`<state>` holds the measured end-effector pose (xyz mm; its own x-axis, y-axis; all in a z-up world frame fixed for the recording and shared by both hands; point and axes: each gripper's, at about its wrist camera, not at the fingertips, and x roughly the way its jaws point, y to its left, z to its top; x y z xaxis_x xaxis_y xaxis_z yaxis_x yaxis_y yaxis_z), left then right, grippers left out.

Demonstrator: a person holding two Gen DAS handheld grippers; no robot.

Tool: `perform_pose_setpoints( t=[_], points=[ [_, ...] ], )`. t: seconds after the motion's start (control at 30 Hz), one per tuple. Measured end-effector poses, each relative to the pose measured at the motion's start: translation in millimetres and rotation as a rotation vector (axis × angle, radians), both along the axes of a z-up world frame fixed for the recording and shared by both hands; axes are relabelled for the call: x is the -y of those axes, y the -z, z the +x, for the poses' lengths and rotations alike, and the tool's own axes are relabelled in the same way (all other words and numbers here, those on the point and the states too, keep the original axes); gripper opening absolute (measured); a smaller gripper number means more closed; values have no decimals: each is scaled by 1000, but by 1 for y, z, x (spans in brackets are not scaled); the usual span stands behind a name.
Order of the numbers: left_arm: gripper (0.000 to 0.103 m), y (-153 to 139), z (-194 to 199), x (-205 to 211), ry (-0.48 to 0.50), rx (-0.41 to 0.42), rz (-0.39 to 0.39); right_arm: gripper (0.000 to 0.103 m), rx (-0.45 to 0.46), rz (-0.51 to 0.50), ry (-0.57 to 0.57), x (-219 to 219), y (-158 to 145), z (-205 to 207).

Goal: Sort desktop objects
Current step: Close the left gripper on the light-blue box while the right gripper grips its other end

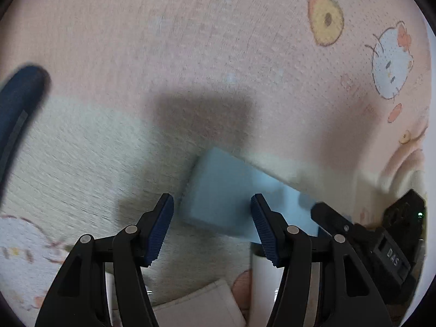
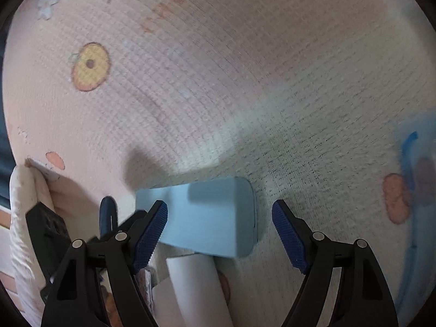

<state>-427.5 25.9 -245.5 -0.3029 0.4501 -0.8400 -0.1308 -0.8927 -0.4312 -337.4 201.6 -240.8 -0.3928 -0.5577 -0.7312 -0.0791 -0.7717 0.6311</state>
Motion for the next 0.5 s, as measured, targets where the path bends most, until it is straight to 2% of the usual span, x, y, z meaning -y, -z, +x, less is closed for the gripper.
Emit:
perform_pose_setpoints(
  t=[0.17, 0.2, 0.23, 0.27, 0.33, 0.5],
  points=[
    [63, 9, 3, 12, -58, 10, 97, 77, -36, -13, 3, 3, 0, -1],
    [63, 9, 5, 12, -61, 1, 100, 72, -45, -7, -2, 4, 0, 0],
    [62, 8, 7, 12, -58, -7, 91, 56, -58, -7, -20, 7, 0, 1],
    [61, 7, 9, 10, -51, -20, 75, 47, -59, 43, -34, 12, -1, 1],
    [60, 3, 14, 8, -38, -48, 58, 46, -72, 83, -44, 16, -3, 3],
    [57, -9, 28, 7, -20, -83, 88, 46, -86, 78, -10, 10, -13, 5]
  ],
)
